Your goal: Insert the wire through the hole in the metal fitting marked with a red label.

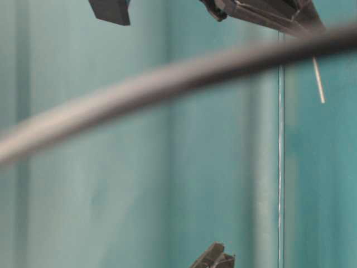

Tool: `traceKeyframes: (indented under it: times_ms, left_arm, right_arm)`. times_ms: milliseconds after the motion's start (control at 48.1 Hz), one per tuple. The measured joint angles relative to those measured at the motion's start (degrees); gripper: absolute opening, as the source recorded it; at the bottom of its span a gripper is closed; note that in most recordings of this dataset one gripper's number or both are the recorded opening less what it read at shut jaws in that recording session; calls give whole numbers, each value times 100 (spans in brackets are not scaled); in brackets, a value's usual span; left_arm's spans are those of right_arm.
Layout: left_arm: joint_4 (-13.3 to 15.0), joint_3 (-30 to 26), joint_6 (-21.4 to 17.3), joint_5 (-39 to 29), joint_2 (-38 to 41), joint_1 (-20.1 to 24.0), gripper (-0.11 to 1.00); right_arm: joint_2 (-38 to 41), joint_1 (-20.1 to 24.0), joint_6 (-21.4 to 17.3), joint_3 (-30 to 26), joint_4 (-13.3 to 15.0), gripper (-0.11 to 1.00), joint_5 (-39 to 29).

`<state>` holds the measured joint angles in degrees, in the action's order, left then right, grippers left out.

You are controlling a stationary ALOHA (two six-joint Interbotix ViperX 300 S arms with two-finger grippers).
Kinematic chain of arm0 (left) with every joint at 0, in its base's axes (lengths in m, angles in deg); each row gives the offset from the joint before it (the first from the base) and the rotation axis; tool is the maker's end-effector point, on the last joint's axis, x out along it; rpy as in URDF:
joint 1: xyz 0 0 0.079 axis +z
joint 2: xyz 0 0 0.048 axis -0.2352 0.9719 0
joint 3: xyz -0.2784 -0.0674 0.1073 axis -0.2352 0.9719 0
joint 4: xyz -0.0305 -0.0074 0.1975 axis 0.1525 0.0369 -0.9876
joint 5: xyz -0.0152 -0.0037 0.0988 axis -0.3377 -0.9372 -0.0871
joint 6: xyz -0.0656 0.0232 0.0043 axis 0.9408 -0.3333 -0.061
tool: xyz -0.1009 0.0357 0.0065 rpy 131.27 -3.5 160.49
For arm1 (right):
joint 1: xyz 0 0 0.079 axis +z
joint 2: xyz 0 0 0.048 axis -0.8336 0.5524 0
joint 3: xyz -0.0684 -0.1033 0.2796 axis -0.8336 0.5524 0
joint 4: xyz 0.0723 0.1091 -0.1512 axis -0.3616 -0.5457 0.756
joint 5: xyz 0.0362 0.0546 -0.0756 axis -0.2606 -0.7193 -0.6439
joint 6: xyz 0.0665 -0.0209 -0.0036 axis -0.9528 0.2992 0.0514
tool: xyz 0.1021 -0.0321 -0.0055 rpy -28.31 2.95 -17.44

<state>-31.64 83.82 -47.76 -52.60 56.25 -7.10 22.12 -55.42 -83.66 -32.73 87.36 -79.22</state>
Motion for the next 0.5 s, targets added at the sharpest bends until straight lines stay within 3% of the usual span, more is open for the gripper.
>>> traceKeyframes:
  times_ms: [498]
  left_arm:
    - [18,9,158,-9,-44,-9,53]
  right_arm:
    - [-26,0,-264,167,-9,0,343]
